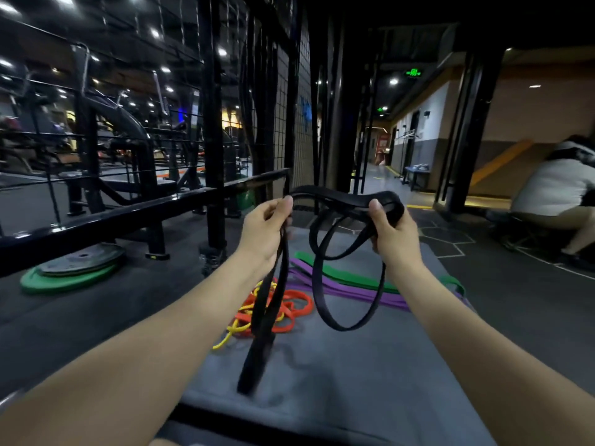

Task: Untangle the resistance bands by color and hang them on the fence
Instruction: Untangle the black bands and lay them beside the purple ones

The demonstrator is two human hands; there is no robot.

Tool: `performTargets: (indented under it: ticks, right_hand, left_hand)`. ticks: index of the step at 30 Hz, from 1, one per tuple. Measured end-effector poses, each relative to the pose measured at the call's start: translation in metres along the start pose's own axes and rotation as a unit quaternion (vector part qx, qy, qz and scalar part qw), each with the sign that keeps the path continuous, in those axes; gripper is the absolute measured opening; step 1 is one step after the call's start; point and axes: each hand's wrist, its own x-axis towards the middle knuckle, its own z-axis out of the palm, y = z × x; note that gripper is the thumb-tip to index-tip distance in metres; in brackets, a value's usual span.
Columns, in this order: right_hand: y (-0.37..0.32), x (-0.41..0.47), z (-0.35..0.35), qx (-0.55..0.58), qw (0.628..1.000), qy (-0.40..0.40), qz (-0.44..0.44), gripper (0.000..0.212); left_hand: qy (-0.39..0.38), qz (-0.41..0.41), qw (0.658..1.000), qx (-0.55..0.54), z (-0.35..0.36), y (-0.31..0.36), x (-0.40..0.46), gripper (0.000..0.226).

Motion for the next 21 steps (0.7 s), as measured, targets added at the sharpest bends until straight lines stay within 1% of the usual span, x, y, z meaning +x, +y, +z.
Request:
performTargets:
  ticks: [3,6,8,11,14,17,21]
  right_hand:
    - [0.018,-0.005,-0.008,-0.036,0.999,0.007,0.032,0.022]
    - [0.038,-0.015,-0.012,-0.08,0.994,-0.01,0.068,0.034]
    - [0.053,-0.021,-0.012,-0.104,0.99,-0.029,0.088,0.039]
    - [0.073,-0.032,-0.01,-0.146,0.981,-0.076,0.103,0.037]
    - [0.084,-0.04,-0.006,-0.182,0.973,-0.111,0.092,0.036]
    - [0.09,-0.047,-0.002,-0.257,0.952,-0.157,0.062,0.027]
    - [0.096,-0.055,-0.006,-0.333,0.922,-0.195,0.042,0.018]
  left_hand:
    - [0.009,-0.019,0.999,0.039,-0.002,-0.025,-0.001,0.015]
    - [0.018,-0.029,0.996,0.087,-0.01,-0.043,-0.007,0.017]
    - [0.011,-0.032,0.991,0.127,-0.02,-0.054,-0.011,0.023]
    - [0.006,-0.034,0.979,0.203,-0.038,-0.069,-0.016,0.028]
    - [0.006,-0.044,0.966,0.253,-0.058,-0.08,-0.02,0.029]
    - [0.012,-0.067,0.957,0.282,-0.078,-0.086,-0.024,0.04]
    - [0.004,-0.059,0.939,0.338,-0.088,-0.081,-0.036,0.024]
